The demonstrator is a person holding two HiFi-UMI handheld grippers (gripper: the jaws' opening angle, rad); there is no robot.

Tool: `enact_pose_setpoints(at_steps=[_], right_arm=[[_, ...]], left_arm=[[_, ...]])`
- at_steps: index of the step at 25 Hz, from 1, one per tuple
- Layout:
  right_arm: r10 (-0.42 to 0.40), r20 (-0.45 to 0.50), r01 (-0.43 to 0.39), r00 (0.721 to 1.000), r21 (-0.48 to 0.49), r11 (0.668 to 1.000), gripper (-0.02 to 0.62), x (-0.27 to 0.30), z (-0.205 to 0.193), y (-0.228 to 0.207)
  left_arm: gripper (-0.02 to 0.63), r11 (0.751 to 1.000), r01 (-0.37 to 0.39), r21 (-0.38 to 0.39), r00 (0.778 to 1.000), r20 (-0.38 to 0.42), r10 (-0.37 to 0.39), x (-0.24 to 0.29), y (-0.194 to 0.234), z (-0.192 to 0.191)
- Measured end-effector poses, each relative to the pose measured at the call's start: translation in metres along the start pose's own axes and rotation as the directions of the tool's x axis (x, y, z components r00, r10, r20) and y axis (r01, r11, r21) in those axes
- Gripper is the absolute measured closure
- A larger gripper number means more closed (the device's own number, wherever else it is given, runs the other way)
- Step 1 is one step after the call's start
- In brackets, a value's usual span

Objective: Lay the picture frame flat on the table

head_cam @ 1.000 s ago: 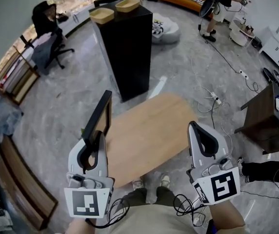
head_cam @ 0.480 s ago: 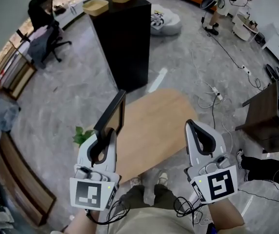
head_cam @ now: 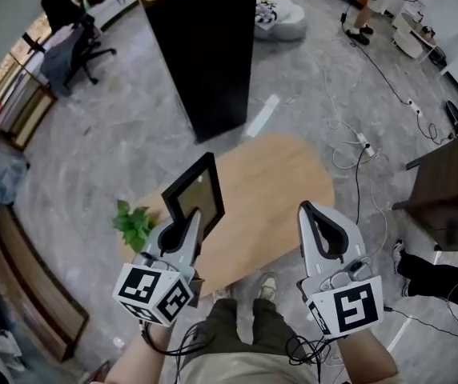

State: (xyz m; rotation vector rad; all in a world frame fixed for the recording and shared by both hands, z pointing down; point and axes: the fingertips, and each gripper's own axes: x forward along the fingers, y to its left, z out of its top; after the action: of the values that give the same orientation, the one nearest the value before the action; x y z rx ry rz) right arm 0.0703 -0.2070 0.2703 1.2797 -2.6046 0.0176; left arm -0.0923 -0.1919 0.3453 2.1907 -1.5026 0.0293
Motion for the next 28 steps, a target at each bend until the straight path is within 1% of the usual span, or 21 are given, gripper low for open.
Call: enact_pose_setpoints(at_steps=[5,9,14,16,17,20,25,28], right_arm=[[0.026,-0.057,-0.024,0.998,0.038,0.999,0.593,0.02,-0.031,0.011],[0.049,-0.104,-0.043,0.993,0.059,0.997,0.592,0.035,-0.054,0.021],[0.082,-0.145,-0.072,0.986,0.072,0.995,0.594,0.051,-0.09,0.028],[0.096,-0.155,-0.084,0.983,0.081,0.993,0.593,0.058,-0.104,0.033],[0.104,-0.16,-0.091,0.982,0.086,0.992,0.593,0.062,-0.112,0.036],[0.126,-0.18,-0.107,0.976,0.109,0.988,0.593,0.07,-0.134,0.046],[0.162,-0.213,-0.132,0.964,0.149,0.98,0.594,0.085,-0.172,0.058],[0.189,-0.24,-0.153,0.952,0.159,0.975,0.592,0.092,-0.199,0.065]], left_arm=[[0.574,0.993,0.013,-0.118,0.998,-0.061,-0.02,0.019,0.019,-0.036],[0.574,0.973,0.017,-0.23,0.993,-0.107,-0.043,0.032,0.035,-0.068],[0.574,0.962,0.029,-0.273,0.98,-0.183,-0.082,0.053,0.04,-0.123],[0.574,0.95,0.032,-0.309,0.972,-0.21,-0.102,0.061,0.042,-0.146],[0.574,0.94,0.033,-0.34,0.969,-0.219,-0.113,0.065,0.044,-0.158],[0.574,0.897,0.025,-0.441,0.963,-0.23,-0.14,0.076,0.051,-0.189],[0.574,0.845,-0.005,-0.535,0.956,-0.251,-0.154,0.094,0.068,-0.232],[0.574,0.802,-0.028,-0.597,0.951,-0.264,-0.163,0.101,0.081,-0.261]])
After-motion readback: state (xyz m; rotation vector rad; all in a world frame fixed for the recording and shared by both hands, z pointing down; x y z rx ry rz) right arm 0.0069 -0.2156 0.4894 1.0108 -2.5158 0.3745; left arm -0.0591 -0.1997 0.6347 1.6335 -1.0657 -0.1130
